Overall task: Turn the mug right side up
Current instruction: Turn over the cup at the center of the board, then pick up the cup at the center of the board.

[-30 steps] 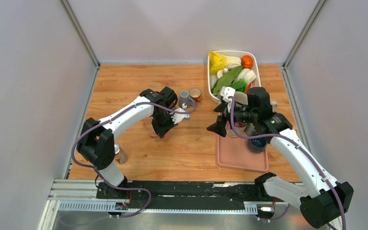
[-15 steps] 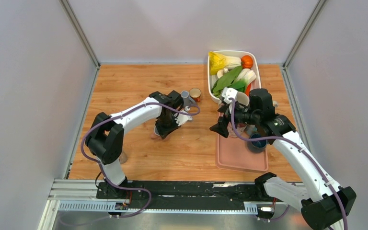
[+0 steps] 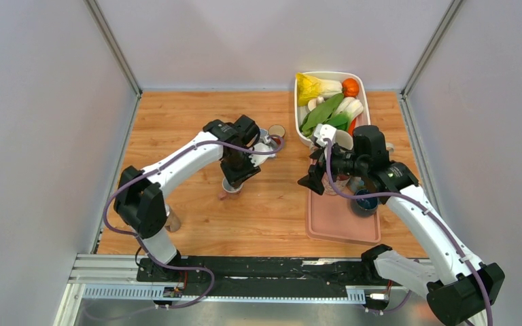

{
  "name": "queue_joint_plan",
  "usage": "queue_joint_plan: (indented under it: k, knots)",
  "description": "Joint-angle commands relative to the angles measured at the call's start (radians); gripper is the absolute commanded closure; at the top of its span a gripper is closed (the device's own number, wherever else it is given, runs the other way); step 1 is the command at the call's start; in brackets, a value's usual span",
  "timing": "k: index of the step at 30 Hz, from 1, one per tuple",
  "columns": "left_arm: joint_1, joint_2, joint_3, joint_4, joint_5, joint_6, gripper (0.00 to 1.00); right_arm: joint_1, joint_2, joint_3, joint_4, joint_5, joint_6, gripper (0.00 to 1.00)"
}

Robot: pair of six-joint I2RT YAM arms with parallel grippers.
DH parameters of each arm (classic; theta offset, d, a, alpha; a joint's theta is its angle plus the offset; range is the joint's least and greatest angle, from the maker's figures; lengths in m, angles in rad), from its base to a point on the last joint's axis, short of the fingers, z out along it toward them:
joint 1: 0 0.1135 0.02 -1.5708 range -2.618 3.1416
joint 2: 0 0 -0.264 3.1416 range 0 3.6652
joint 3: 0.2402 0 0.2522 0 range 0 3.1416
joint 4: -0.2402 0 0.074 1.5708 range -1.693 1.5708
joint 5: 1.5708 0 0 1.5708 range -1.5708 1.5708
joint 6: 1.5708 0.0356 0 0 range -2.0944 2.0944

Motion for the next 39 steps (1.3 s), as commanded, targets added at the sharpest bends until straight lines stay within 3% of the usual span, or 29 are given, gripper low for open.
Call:
queue_joint_plan:
  k: [1,4,9,15,28,34,39]
  knots:
    - [0.013,-0.133,0.008,-0.049,-0.032,0.034,0.52,-0.004,-0.004,0.031,0.010,0.015,-0.018,0.03]
    - [0.067,-0.173,-0.051,-0.044,-0.071,0.038,0.50,-0.013,-0.004,0.032,0.008,0.016,-0.020,0.02]
    - [0.179,-0.202,-0.149,-0.021,-0.022,-0.073,0.50,-0.022,-0.001,0.030,0.007,0.009,-0.020,0.02]
    - [0.183,-0.265,-0.283,0.140,0.030,-0.137,0.49,-0.022,0.016,0.035,0.009,0.001,-0.024,0.02]
    - [0.185,-0.170,-0.369,0.351,0.067,-0.228,0.51,-0.037,0.008,0.035,-0.005,0.013,-0.029,0.02]
    - [0.186,-0.152,-0.386,0.385,0.082,-0.227,0.65,-0.045,0.002,0.028,-0.006,0.022,-0.031,0.02]
    - [0.185,-0.197,-0.436,0.401,0.105,-0.200,0.91,-0.061,-0.015,0.003,-0.006,0.026,-0.030,0.02]
